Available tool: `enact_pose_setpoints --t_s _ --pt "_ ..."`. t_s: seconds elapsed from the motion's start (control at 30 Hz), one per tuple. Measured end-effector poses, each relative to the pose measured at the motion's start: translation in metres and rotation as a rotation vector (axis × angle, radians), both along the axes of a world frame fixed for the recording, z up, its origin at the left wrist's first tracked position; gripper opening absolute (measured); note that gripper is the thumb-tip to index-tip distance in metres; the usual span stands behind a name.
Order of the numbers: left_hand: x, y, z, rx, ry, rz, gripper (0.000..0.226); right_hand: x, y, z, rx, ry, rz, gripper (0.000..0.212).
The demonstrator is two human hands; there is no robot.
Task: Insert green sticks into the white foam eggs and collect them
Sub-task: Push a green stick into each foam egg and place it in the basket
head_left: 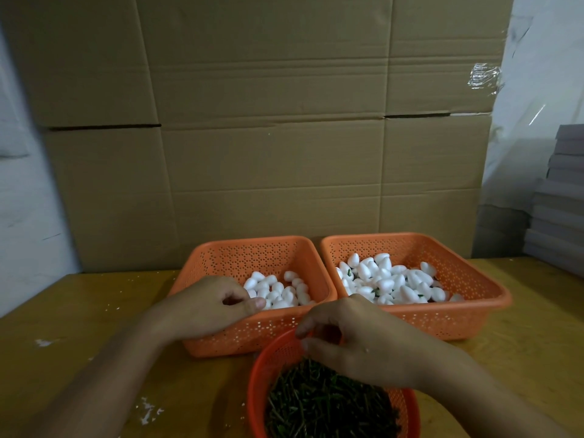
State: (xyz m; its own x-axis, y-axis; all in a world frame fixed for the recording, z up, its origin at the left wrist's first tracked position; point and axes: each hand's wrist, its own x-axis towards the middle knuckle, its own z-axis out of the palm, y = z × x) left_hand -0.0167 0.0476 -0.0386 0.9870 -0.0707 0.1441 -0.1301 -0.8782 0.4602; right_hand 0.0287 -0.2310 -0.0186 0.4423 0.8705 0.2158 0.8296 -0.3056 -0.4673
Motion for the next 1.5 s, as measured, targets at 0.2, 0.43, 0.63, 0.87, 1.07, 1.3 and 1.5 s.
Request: enact_pose_setpoints --t_s 0.2,0.43,0.63,0.87,1.07,1.3,1.5 --pt "-0.003 -0.007 0.002 0.042 0.099 0.026 0.078 0.000 0.000 0.000 -0.003 -0.004 0.010 0.020" --pt "-0.004 -0.016 0.001 0.203 0.177 0.115 0.090 -0.001 0.000 -0.001 0.010 -0.007 0.008 0.020" --pt "-0.004 -0.012 0.000 0.235 0.191 0.069 0.096 0.000 0.001 -0.001 0.009 -0.013 0.009 0.020" --pt "-0.004 -0.011 0.000 0.215 0.183 0.101 0.083 0.000 0.000 -0.001 0.009 -0.008 0.002 0.020" --pt "-0.007 -0.014 0.005 0.091 0.171 0.050 0.057 0.000 0.000 -0.001 0.008 -0.004 -0.001 0.021" --pt "-0.006 -0.009 0.002 0.058 0.124 0.047 0.075 0.001 0.000 -0.001 0.011 -0.013 -0.004 0.022" --pt "-0.008 -0.010 0.008 0.016 0.074 0.049 0.063 0.002 0.001 -0.002 0.008 -0.024 -0.005 0.021"
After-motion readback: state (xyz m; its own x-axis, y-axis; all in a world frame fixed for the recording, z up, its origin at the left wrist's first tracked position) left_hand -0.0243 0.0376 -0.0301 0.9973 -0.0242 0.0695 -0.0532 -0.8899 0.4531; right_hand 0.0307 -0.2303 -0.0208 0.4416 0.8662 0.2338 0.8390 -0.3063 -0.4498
